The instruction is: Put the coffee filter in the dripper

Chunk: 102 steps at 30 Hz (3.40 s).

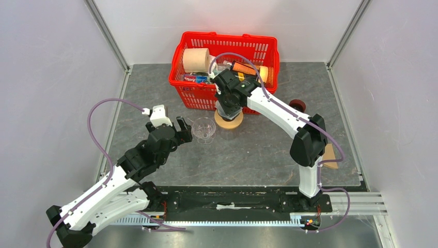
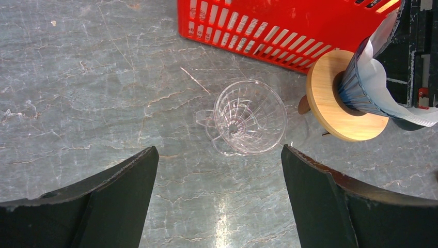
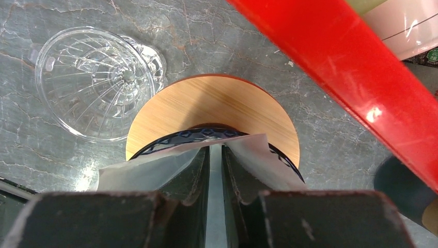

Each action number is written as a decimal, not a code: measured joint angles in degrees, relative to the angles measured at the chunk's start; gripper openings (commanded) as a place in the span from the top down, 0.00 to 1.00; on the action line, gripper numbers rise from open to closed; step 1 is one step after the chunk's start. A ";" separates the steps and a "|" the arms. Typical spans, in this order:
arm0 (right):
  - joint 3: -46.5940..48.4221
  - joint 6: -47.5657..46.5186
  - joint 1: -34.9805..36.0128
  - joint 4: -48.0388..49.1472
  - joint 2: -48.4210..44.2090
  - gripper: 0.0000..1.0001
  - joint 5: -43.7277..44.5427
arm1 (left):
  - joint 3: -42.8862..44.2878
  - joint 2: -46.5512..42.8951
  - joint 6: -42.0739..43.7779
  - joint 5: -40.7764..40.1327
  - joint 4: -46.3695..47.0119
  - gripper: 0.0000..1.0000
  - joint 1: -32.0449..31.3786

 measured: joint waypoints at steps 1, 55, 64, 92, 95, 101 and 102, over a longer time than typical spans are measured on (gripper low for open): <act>0.00 -0.02 0.00 -0.07 0.00 0.79 0.00 | 0.00 0.00 0.00 0.00 0.00 0.05 -0.02; -50.34 24.72 -55.21 11.39 -51.15 0.03 4.96 | -2.40 4.92 -2.69 1.03 -0.39 0.04 0.35; -54.03 25.11 -56.68 11.52 -51.21 0.03 0.57 | -2.32 15.30 -3.02 12.35 6.08 0.21 10.19; -55.56 25.05 -56.68 13.29 -56.22 0.03 -2.64 | 0.24 34.67 -9.55 21.24 12.63 0.71 11.98; -55.78 25.03 -56.68 13.31 -56.54 0.03 -2.69 | 0.85 35.43 -9.73 20.26 12.55 0.84 11.98; -56.28 24.85 -56.68 13.31 -57.11 0.03 -2.78 | 1.75 34.97 -9.79 19.47 11.72 0.98 11.98; -56.28 24.79 -56.68 13.27 -57.16 0.03 -2.95 | 1.75 34.56 -9.77 19.37 10.99 0.98 11.98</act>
